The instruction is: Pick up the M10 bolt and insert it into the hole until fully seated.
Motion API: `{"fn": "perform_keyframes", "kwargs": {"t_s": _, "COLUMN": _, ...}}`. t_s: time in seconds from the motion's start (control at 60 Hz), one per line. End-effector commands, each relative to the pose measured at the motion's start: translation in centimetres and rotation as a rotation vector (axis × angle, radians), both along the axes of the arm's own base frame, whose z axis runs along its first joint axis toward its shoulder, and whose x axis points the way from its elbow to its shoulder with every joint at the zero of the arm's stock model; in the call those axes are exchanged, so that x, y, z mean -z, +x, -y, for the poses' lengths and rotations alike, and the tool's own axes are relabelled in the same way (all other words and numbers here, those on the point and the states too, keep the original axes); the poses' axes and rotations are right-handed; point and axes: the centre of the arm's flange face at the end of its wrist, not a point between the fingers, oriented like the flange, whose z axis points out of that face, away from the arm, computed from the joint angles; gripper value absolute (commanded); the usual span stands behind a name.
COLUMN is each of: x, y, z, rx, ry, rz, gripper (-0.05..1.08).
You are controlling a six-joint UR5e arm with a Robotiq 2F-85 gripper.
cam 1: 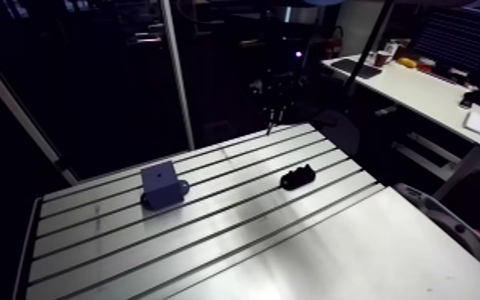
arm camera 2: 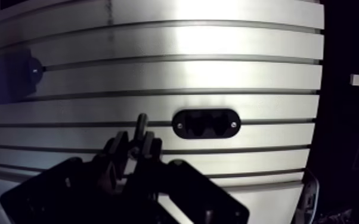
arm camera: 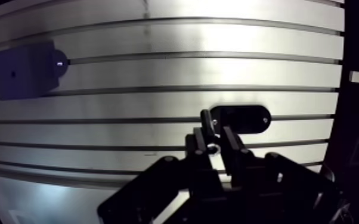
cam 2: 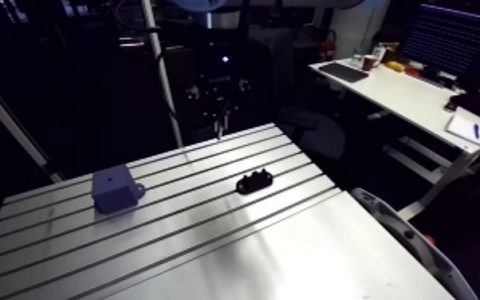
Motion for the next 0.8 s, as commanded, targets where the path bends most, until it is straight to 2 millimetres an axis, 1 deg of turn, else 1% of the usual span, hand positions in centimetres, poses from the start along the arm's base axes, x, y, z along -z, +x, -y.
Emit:
{"fn": "perform_keyframes", "kwargs": {"t_s": 0.017, "x": -4.5, "y": -4.1, "z": 8.4, "rx": -0.042, "ry": 0.023, "rz": 0.066, "gripper": 1.08}}
{"fn": "perform_keyframes", "kwargs": {"t_s": 0.033, "x": -4.7, "y": -4.4, "z": 9.1, "rx": -0.049, "ry": 0.023, "rz": 0.069, "gripper": 1.08}}
{"fn": "perform_keyframes", "kwargs": {"t_s": 0.05, "x": -4.7, "y": -4.4, "z": 9.1, "rx": -0.049, "ry": 0.023, "rz": 0.069, "gripper": 1.08}}
{"fn": "perform_keyframes", "kwargs": {"t_s": 0.067, "x": -4.8, "y": -4.7, "z": 9.7, "rx": -0.052, "ry": 0.023, "rz": 0.076, "gripper": 1.08}}
{"fn": "perform_keyframes", "kwargs": {"t_s": 0.15, "x": -4.9, "y": -5.1, "z": 10.4, "rx": -0.047, "ry": 0.021, "rz": 0.088, "gripper": 1.08}}
{"fn": "perform_keyframes", "kwargs": {"t_s": 0.167, "x": -4.9, "y": -5.3, "z": 11.2, "rx": -0.051, "ry": 0.020, "rz": 0.093, "gripper": 1.08}}
{"fn": "perform_keyframes", "kwargs": {"t_s": 0.183, "x": -4.9, "y": -5.3, "z": 11.2, "rx": -0.051, "ry": 0.020, "rz": 0.093, "gripper": 1.08}}
{"fn": "perform_keyframes", "kwargs": {"t_s": 0.2, "x": -5.0, "y": -5.6, "z": 11.9, "rx": -0.061, "ry": 0.022, "rz": 0.095, "gripper": 1.08}}
{"fn": "perform_keyframes", "kwargs": {"t_s": 0.217, "x": -5.0, "y": -5.6, "z": 11.9, "rx": -0.061, "ry": 0.022, "rz": 0.095, "gripper": 1.08}}
{"fn": "perform_keyframes", "kwargs": {"t_s": 0.25, "x": -5.2, "y": -6.1, "z": 13.1, "rx": -0.079, "ry": 0.022, "rz": 0.094, "gripper": 1.08}}
{"fn": "perform_keyframes", "kwargs": {"t_s": 0.333, "x": -5.3, "y": -6.4, "z": 13.4, "rx": -0.075, "ry": 0.022, "rz": 0.101, "gripper": 1.08}}
{"fn": "perform_keyframes", "kwargs": {"t_s": 0.367, "x": -5.8, "y": -6.8, "z": 14.3, "rx": -0.071, "ry": 0.022, "rz": 0.102, "gripper": 1.08}}
{"fn": "perform_keyframes", "kwargs": {"t_s": 0.4, "x": -5.8, "y": -6.8, "z": 14.3, "rx": -0.071, "ry": 0.022, "rz": 0.102, "gripper": 1.08}}
{"fn": "perform_keyframes", "kwargs": {"t_s": 0.417, "x": -5.7, "y": -7.1, "z": 14.9, "rx": -0.075, "ry": 0.021, "rz": 0.108, "gripper": 1.08}}
{"fn": "perform_keyframes", "kwargs": {"t_s": 0.467, "x": -5.6, "y": -7.4, "z": 15.4, "rx": -0.083, "ry": 0.020, "rz": 0.114, "gripper": 1.08}}
{"fn": "perform_keyframes", "kwargs": {"t_s": 0.5, "x": -5.7, "y": -7.8, "z": 16.5, "rx": -0.098, "ry": 0.020, "rz": 0.121, "gripper": 1.08}}
{"fn": "perform_keyframes", "kwargs": {"t_s": 0.533, "x": -5.7, "y": -7.8, "z": 16.5, "rx": -0.098, "ry": 0.020, "rz": 0.121, "gripper": 1.08}}
{"fn": "perform_keyframes", "kwargs": {"t_s": 0.567, "x": -5.7, "y": -8.2, "z": 17.6, "rx": -0.106, "ry": 0.021, "rz": 0.131, "gripper": 1.08}}
{"fn": "perform_keyframes", "kwargs": {"t_s": 0.617, "x": -5.6, "y": -8.4, "z": 18.1, "rx": -0.108, "ry": 0.021, "rz": 0.138, "gripper": 1.08}}
{"fn": "perform_keyframes", "kwargs": {"t_s": 0.633, "x": -5.5, "y": -8.8, "z": 18.9, "rx": -0.111, "ry": 0.021, "rz": 0.147, "gripper": 1.08}}
{"fn": "perform_keyframes", "kwargs": {"t_s": 0.65, "x": -5.5, "y": -8.8, "z": 18.9, "rx": -0.111, "ry": 0.021, "rz": 0.147, "gripper": 1.08}}
{"fn": "perform_keyframes", "kwargs": {"t_s": 0.667, "x": -5.2, "y": -9.0, "z": 19.5, "rx": -0.116, "ry": 0.020, "rz": 0.158, "gripper": 1.08}}
{"fn": "perform_keyframes", "kwargs": {"t_s": 0.683, "x": -5.2, "y": -9.0, "z": 19.5, "rx": -0.116, "ry": 0.020, "rz": 0.158, "gripper": 1.08}}
{"fn": "perform_keyframes", "kwargs": {"t_s": 0.7, "x": -5.2, "y": -9.3, "z": 20.1, "rx": -0.119, "ry": 0.020, "rz": 0.167, "gripper": 1.08}}
{"fn": "perform_keyframes", "kwargs": {"t_s": 0.75, "x": -5.2, "y": -9.6, "z": 20.6, "rx": -0.124, "ry": 0.020, "rz": 0.182, "gripper": 1.08}}
{"fn": "perform_keyframes", "kwargs": {"t_s": 0.783, "x": -5.2, "y": -9.6, "z": 20.6, "rx": -0.124, "ry": 0.020, "rz": 0.182, "gripper": 1.08}}
{"fn": "perform_keyframes", "kwargs": {"t_s": 0.8, "x": -5.5, "y": -9.8, "z": 20.8, "rx": -0.123, "ry": 0.020, "rz": 0.183, "gripper": 1.08}}
